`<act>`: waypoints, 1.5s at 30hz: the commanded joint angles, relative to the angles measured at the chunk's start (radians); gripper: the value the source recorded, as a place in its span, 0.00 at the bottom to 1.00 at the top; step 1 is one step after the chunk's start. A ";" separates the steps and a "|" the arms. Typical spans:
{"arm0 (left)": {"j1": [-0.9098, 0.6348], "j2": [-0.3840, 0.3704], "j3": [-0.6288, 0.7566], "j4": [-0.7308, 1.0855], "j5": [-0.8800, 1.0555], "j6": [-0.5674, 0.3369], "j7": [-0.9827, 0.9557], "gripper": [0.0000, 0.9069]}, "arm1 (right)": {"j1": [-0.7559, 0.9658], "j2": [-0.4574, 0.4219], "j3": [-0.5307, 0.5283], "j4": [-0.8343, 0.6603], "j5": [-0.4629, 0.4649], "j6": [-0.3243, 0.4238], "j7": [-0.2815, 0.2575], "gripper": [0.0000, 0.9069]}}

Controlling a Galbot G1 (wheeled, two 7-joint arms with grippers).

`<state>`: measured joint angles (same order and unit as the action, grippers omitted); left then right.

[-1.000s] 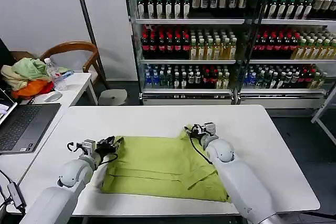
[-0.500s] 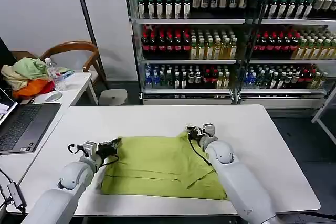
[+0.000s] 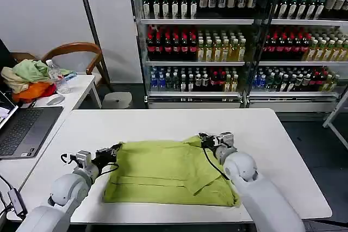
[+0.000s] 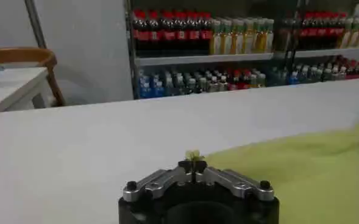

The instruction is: Fold and organize the clothes.

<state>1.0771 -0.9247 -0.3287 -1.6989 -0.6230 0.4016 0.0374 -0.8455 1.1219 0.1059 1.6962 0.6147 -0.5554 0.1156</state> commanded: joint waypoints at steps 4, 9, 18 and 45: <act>0.185 0.018 -0.045 -0.164 -0.003 -0.021 0.001 0.06 | -0.289 -0.086 0.092 0.344 -0.008 -0.006 0.029 0.00; 0.200 0.024 -0.074 -0.170 -0.006 -0.023 -0.001 0.06 | -0.350 -0.096 0.119 0.392 -0.026 -0.009 0.040 0.00; 0.222 0.032 -0.084 -0.175 -0.012 -0.041 0.006 0.06 | -0.427 -0.114 0.162 0.443 -0.030 -0.015 0.052 0.00; 0.333 0.063 -0.118 -0.195 0.018 -0.026 0.003 1.00 | -0.514 -0.108 0.144 0.438 -0.101 -0.022 0.047 1.00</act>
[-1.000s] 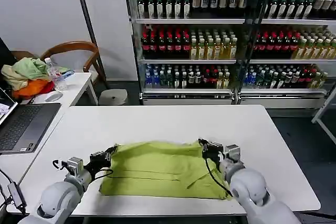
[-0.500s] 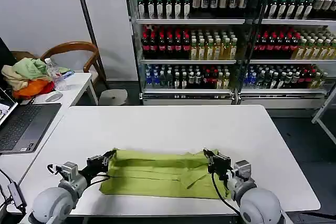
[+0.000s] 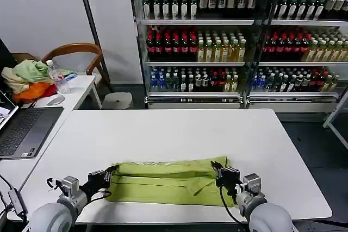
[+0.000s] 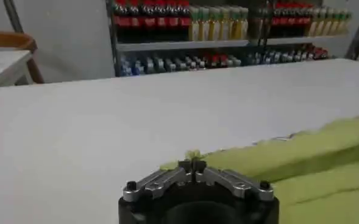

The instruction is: Fold and organize the clothes.

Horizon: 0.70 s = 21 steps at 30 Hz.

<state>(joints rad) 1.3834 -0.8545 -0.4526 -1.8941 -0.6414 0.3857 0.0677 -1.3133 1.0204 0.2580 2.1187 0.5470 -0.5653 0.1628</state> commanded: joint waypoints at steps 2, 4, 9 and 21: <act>0.022 -0.011 0.005 -0.004 0.037 -0.009 -0.035 1.00 | -0.062 -0.013 0.005 0.031 -0.044 -0.008 -0.004 1.00; 0.024 -0.010 -0.001 -0.017 0.035 -0.009 -0.043 1.00 | -0.069 -0.018 0.025 0.046 -0.043 -0.003 -0.006 1.00; 0.030 -0.002 -0.021 -0.069 0.012 -0.010 -0.073 1.00 | -0.099 -0.026 0.080 0.101 -0.040 0.000 -0.003 1.00; 0.070 -0.053 0.072 -0.181 -0.067 0.035 -0.465 1.00 | -0.230 0.004 0.168 0.217 -0.086 0.017 -0.004 1.00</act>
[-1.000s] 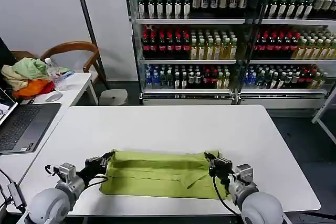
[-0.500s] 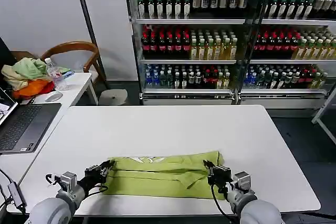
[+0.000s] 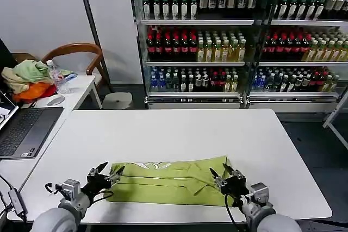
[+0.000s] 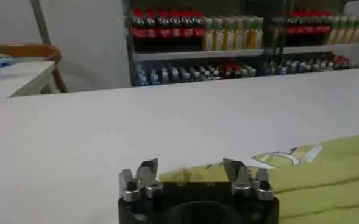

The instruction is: Fold and organize the clothes.

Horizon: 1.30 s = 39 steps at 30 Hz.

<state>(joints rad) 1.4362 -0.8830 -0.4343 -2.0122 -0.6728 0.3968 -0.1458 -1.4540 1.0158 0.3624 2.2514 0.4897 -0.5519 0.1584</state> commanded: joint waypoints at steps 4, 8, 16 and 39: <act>-0.012 -0.059 0.095 -0.039 -0.040 0.018 -0.289 1.00 | -0.094 0.011 0.068 0.081 -0.040 0.006 0.001 1.00; -0.037 -0.089 0.125 -0.019 -0.045 0.009 -0.321 1.00 | -0.092 0.016 0.064 0.071 -0.051 0.008 0.000 1.00; -0.041 -0.104 0.132 0.000 -0.051 0.025 -0.340 0.73 | -0.077 0.026 0.044 0.054 -0.068 0.013 -0.002 1.00; -0.052 -0.110 0.154 0.030 -0.018 0.029 -0.300 0.06 | -0.074 0.027 0.045 0.044 -0.071 0.012 0.001 1.00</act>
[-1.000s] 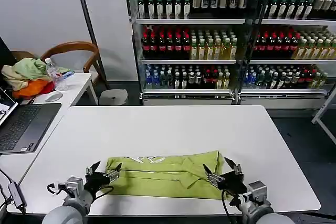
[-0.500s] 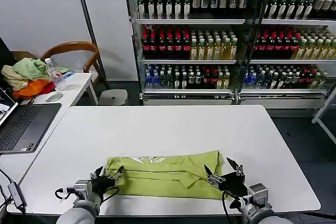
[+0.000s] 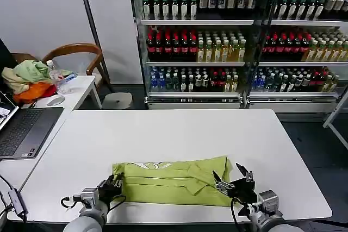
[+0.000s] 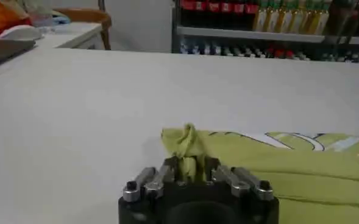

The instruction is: Fold and organize the clothes.

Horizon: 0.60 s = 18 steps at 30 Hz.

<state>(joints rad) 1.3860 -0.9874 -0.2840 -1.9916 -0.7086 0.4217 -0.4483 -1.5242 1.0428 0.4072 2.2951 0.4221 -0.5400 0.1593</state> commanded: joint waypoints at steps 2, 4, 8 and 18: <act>-0.003 -0.010 -0.002 0.010 0.058 0.009 0.000 0.06 | -0.002 -0.001 0.002 0.000 -0.003 0.000 0.000 1.00; -0.004 -0.011 -0.019 0.001 0.079 0.012 0.000 0.06 | 0.001 -0.004 0.004 -0.002 -0.003 0.000 0.000 1.00; 0.002 0.009 -0.083 -0.031 0.079 0.028 0.002 0.06 | 0.008 -0.007 0.004 -0.008 -0.003 0.001 0.001 1.00; 0.080 0.097 -0.389 -0.045 0.021 0.104 0.026 0.04 | 0.027 -0.019 0.005 -0.016 -0.001 0.007 -0.001 1.00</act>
<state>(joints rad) 1.4263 -0.9406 -0.4494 -2.0254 -0.6720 0.4878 -0.4321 -1.5006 1.0242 0.4102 2.2810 0.4206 -0.5351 0.1585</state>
